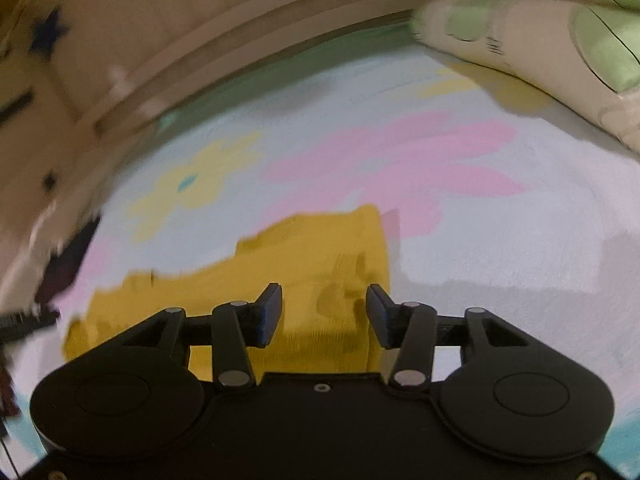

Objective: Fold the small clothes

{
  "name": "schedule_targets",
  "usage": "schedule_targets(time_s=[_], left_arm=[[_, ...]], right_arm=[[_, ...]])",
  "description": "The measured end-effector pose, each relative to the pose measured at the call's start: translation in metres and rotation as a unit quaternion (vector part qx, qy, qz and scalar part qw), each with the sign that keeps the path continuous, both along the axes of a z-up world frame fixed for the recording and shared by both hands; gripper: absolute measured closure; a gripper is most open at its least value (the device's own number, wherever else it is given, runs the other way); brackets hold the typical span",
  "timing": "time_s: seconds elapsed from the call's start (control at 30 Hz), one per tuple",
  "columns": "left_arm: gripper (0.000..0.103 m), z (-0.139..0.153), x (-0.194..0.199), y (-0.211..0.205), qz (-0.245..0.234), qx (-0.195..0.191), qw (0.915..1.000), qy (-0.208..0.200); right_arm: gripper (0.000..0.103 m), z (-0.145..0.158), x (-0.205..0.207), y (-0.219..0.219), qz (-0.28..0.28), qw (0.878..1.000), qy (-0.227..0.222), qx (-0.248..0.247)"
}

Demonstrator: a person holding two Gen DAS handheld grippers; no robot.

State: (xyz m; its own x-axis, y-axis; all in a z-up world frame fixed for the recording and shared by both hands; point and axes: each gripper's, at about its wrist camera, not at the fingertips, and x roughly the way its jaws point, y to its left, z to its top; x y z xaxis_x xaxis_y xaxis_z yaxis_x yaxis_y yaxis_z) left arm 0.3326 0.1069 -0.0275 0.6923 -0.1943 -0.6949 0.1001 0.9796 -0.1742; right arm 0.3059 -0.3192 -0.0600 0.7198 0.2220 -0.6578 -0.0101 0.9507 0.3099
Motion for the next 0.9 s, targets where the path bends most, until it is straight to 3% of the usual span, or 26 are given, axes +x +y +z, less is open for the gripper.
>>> schedule_targets(time_s=[0.07, 0.17, 0.3, 0.67, 0.9], left_arm=[[0.064, -0.005, -0.013, -0.011, -0.03, 0.027, 0.9992, -0.004], [0.064, -0.019, -0.03, -0.029, -0.081, 0.06, 0.9949, 0.0], [0.064, -0.033, -0.036, -0.042, -0.113, 0.076, 0.9905, 0.016], [0.064, -0.047, -0.008, -0.048, -0.09, 0.091, 0.9917, 0.012], [0.064, -0.043, 0.032, -0.051, -0.063, 0.078, 0.995, 0.004]], right_arm=[[0.057, -0.002, -0.008, 0.005, 0.021, 1.0, 0.0, -0.016], [0.058, -0.007, -0.017, 0.013, 0.044, 0.998, 0.005, -0.033], [0.058, -0.012, -0.023, 0.024, 0.077, 0.996, 0.006, -0.05], [0.058, -0.035, -0.007, 0.046, 0.096, 0.99, 0.004, -0.106], [0.059, -0.031, 0.026, 0.045, 0.059, 0.994, -0.021, -0.088]])
